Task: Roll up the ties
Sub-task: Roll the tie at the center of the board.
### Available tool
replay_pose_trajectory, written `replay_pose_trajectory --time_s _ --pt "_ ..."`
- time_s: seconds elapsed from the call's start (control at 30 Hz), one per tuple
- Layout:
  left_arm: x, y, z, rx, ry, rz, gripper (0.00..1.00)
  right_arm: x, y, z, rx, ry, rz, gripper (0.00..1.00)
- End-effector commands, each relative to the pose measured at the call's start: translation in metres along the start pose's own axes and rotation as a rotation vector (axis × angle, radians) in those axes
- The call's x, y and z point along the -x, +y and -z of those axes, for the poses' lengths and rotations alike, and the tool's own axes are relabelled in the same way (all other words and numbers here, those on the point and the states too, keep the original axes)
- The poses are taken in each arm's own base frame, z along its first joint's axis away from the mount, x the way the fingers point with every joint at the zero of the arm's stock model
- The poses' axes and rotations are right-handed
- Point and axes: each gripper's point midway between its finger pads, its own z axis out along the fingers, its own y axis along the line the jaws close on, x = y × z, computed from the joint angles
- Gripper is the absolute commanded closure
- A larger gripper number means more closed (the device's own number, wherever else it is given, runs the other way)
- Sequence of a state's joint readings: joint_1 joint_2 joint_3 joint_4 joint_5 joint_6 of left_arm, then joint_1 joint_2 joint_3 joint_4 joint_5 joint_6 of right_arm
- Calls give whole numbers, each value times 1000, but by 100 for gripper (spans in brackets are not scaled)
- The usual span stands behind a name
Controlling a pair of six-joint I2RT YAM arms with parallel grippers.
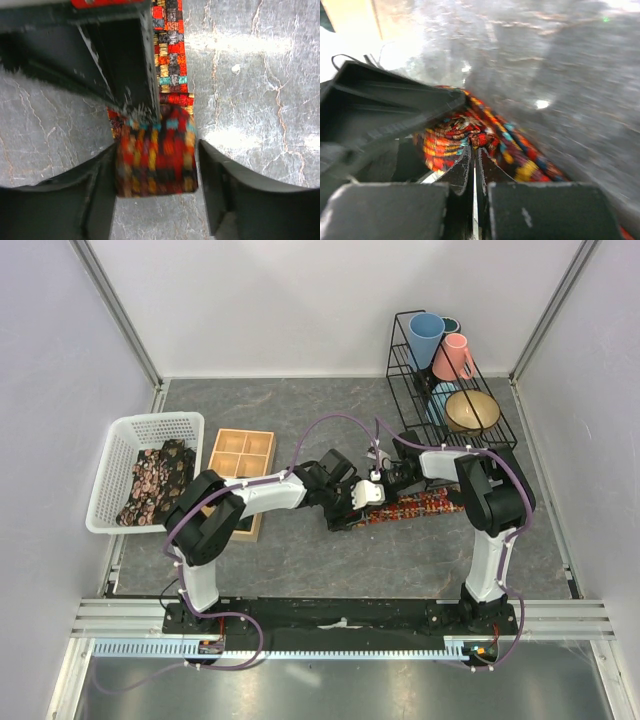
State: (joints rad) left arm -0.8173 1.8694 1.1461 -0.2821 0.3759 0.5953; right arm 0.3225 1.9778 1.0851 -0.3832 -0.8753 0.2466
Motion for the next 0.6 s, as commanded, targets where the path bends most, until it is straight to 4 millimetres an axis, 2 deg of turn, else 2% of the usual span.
replay_pose_trajectory --time_s 0.0,0.3,0.4,0.5,0.53,0.57 --pt "16 7 6 5 -68 14 19 1 -63 -1 -287 -15 32 100" --pt "33 9 1 -11 -162 57 18 2 -71 3 -337 -17 45 100" --pt "31 6 -7 -45 -159 93 29 1 -70 3 -332 -15 45 100" --pt "26 6 -13 -58 -121 122 52 3 -63 2 -296 -19 57 100" --pt "21 6 -12 -56 -92 120 64 6 -55 1 -259 -24 64 100" --pt "19 5 -10 -57 -78 116 68 10 -49 2 -237 -32 71 100"
